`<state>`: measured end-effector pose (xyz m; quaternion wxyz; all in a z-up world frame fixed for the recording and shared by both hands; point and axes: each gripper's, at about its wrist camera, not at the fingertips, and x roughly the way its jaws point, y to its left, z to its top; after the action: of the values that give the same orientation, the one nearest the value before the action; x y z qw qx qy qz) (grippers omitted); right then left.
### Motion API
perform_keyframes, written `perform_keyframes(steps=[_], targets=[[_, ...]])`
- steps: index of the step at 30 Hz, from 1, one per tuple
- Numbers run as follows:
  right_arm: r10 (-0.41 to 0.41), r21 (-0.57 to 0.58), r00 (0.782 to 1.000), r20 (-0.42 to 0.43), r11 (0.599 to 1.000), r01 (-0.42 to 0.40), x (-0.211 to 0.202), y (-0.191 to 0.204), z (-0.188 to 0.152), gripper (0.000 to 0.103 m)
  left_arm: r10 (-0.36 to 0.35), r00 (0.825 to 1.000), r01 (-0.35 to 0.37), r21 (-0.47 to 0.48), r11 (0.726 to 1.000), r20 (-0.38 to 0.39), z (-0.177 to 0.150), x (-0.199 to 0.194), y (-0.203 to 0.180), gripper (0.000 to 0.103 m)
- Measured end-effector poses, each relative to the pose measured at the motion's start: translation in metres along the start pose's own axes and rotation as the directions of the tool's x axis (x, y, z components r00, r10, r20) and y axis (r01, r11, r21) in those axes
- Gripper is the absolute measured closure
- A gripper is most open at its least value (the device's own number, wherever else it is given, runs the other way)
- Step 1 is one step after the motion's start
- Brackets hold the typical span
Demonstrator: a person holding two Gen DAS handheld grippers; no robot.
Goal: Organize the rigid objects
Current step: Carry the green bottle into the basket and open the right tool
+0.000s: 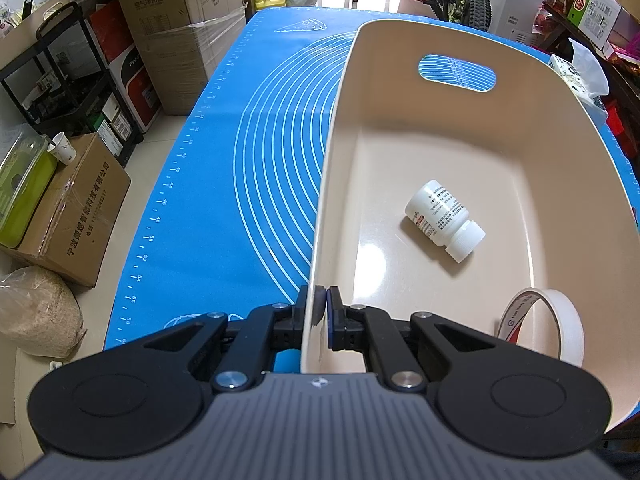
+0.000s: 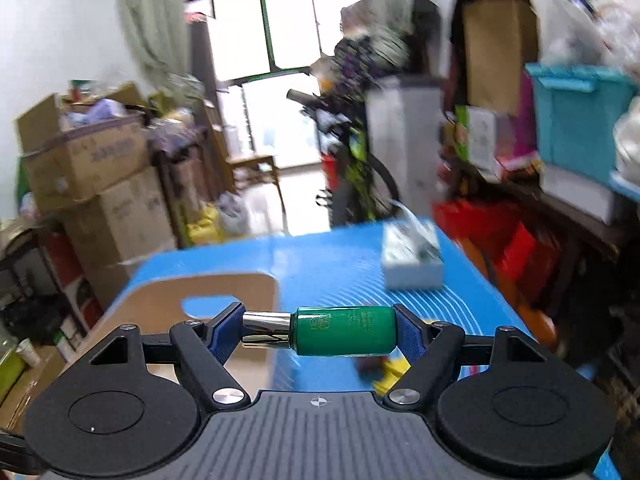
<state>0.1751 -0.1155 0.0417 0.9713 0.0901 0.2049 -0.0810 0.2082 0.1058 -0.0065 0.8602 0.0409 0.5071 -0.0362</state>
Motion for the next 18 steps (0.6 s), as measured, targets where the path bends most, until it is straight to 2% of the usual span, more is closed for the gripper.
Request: perform_keyframes(steps=[3,6,11,18], targets=[[0.062,-0.077,0.998,0.018,0.995,-0.06,-0.002,0.02,0.002,0.025,0.0,1.0,0.0,0.0,1.0,0.0,0.0,0.0,0.0,0.094],[0.114,-0.159,0.993,-0.007,0.981,-0.114,0.002,0.042,-0.003,0.025,0.0,1.0,0.0,0.001,1.0,0.0,0.0,0.0,0.0,0.094],[0.164,-0.254,0.977,-0.136,0.947,-0.194,0.016,0.074,-0.012,0.025,0.001,1.0,-0.001,0.004,1.0,0.0,0.0,0.0,0.0,0.094],[0.157,-0.324,0.951,-0.265,0.915,-0.241,0.023,0.094,-0.029,0.025,0.004,1.0,-0.004,0.008,1.0,0.001,0.0,-0.001,0.0,0.094]])
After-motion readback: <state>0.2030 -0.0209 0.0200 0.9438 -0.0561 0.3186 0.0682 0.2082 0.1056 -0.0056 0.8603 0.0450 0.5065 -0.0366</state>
